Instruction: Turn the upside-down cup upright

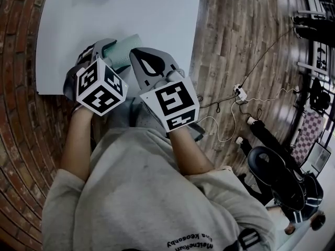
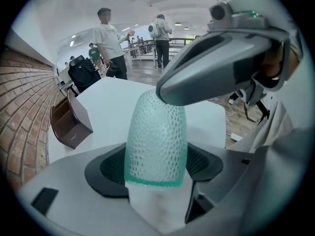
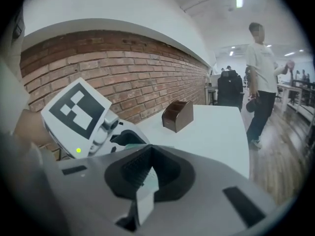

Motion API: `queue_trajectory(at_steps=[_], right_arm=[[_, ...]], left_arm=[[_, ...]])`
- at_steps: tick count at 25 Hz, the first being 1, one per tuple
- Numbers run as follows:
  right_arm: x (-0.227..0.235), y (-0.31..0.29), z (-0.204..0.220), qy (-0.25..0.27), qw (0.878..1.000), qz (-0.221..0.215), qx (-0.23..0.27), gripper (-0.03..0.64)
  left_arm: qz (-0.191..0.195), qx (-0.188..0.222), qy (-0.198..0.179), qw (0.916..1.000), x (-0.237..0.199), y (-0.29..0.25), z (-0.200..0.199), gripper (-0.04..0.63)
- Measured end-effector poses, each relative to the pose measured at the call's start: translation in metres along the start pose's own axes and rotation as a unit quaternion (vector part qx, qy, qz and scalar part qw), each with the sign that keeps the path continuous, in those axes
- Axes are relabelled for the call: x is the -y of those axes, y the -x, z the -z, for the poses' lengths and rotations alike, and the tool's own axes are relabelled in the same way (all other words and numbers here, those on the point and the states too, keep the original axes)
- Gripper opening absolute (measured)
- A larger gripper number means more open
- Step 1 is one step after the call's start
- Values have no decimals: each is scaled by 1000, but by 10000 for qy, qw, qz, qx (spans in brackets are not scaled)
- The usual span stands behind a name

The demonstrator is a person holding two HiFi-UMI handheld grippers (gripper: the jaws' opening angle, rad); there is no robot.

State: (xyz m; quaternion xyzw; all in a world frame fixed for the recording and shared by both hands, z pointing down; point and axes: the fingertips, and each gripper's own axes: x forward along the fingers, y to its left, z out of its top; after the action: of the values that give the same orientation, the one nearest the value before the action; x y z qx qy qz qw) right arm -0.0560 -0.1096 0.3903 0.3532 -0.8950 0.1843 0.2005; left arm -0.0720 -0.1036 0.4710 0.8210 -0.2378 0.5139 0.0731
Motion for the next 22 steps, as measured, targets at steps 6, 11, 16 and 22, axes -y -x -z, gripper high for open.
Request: queue_trajectory(at_steps=[6, 11, 16, 22], right_arm=[[28, -4, 9, -166, 9994, 307, -88, 6], [51, -1, 20, -389, 9982, 433, -151, 6], [53, -17, 37, -457, 9974, 465, -300, 6], [40, -22, 42, -456, 9974, 423, -370, 6]], left_arm=[[232, 188, 189, 9994, 1, 4, -10, 334], [282, 347, 273, 9986, 1, 10, -25, 331], [300, 424, 243, 9984, -3, 9, -25, 330], [244, 337, 212, 9989, -1, 16, -14, 328]])
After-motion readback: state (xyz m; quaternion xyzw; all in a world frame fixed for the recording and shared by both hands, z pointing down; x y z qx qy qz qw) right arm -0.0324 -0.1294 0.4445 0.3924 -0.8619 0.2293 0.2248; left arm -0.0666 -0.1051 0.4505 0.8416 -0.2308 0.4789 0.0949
